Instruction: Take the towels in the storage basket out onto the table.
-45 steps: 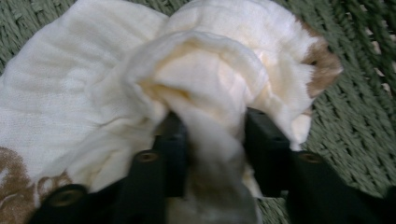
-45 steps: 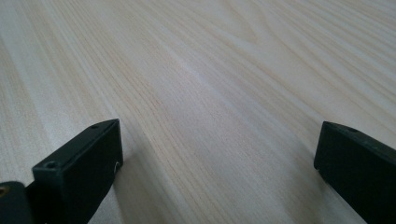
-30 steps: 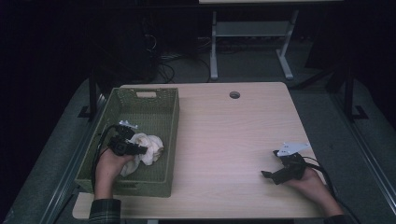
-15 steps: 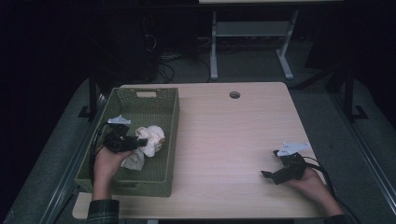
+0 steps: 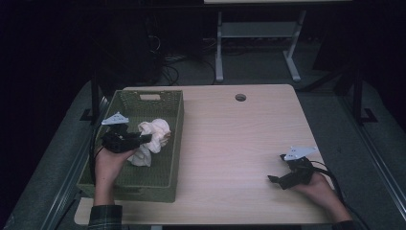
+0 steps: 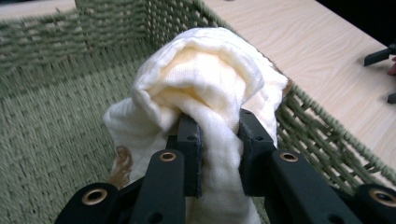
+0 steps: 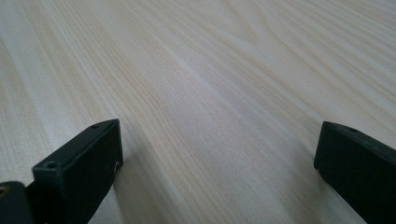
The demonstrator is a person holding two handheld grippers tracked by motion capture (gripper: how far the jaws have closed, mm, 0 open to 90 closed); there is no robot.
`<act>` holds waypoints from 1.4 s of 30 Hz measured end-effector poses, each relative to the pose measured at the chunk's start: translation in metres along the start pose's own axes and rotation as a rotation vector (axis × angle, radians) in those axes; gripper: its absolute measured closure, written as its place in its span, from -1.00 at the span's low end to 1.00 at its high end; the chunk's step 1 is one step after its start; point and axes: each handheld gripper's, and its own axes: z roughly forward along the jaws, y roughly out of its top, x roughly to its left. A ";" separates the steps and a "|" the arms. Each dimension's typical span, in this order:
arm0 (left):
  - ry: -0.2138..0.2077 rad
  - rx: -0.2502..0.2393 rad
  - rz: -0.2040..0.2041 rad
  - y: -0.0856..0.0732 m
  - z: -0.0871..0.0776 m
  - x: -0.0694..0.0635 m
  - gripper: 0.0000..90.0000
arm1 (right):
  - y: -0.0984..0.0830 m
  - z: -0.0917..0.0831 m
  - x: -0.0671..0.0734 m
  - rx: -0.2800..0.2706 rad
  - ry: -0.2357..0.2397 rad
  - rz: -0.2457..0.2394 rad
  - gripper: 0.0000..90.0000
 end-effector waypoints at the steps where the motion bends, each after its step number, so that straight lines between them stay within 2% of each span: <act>1: 0.002 -0.011 0.012 0.003 -0.003 -0.002 0.63 | 0.000 0.000 0.000 0.000 0.000 0.000 -0.98; 11: -0.002 -0.069 0.036 0.019 -0.014 -0.014 0.64 | 0.000 0.000 0.000 0.000 -0.001 0.002 -0.98; 15: -0.011 -0.099 0.047 0.031 -0.019 -0.020 0.64 | 0.000 0.000 0.000 0.000 0.000 0.001 -0.98; 24: -0.039 -0.135 0.071 0.046 -0.022 -0.034 0.64 | 0.000 0.000 0.000 0.000 -0.001 0.002 -0.98; 27: -0.041 -0.136 0.080 0.049 -0.021 -0.037 0.64 | 0.000 0.000 0.000 0.000 -0.001 0.002 -0.98; 32: -0.068 -0.146 0.089 0.058 -0.017 -0.047 0.64 | 0.000 0.000 0.000 0.000 -0.001 0.002 -0.98; 42: -0.148 -0.158 0.133 0.078 0.000 -0.072 0.64 | 0.000 0.000 0.000 0.000 -0.001 0.002 -0.98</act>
